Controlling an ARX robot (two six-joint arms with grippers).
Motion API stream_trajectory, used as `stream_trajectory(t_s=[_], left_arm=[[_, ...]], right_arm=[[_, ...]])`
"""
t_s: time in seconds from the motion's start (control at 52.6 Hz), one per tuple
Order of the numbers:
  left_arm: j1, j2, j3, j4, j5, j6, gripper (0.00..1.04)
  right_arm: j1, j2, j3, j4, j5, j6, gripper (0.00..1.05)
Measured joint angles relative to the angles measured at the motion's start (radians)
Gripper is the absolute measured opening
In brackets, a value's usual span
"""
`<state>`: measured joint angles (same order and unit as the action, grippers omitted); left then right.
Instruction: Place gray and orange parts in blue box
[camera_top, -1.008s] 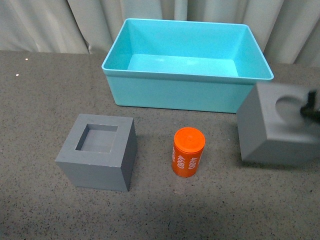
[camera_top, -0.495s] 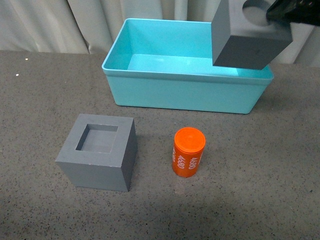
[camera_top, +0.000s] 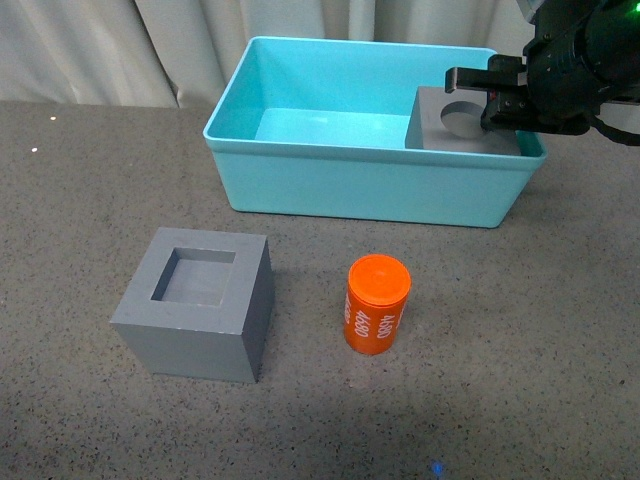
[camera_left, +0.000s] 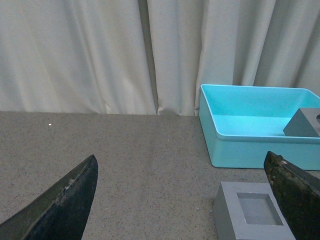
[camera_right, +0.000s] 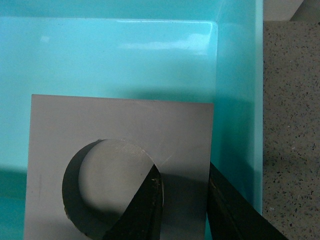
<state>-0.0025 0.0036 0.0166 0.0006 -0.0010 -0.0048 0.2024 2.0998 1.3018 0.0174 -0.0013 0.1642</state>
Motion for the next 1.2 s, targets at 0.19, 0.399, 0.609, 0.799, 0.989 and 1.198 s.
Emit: stream_trajectory(t_s=[0.19,0.399,0.609,0.799,0.989,1.198], left_arm=[[0.000,0.000,0.000,0.000,0.000,0.000,0.98],[0.000,0.000,0.000,0.000,0.000,0.000,0.98],[0.000,0.000,0.000,0.000,0.000,0.000,0.98],[0.000,-0.001,0.000,0.000,0.001,0.000,0.98],[0.018,0.275,0.113,-0.194,-0.021,-0.071,0.98],[-0.018,0.619,0.183,0.023,0.011,-0.105,0.98]], right_arm=[[-0.005,-0.011,-0.004,0.024,-0.008,0.006,0.46],[-0.005,-0.144,-0.133,0.171,-0.004,0.004,0.74],[0.005,-0.431,-0.411,0.359,-0.014,-0.032,0.94],[0.011,-0.583,-0.594,0.385,-0.006,-0.090,0.95],[0.010,-0.584,-0.595,0.385,-0.004,-0.094,0.95],[0.011,-0.584,-0.596,0.385,-0.004,-0.097,0.95]])
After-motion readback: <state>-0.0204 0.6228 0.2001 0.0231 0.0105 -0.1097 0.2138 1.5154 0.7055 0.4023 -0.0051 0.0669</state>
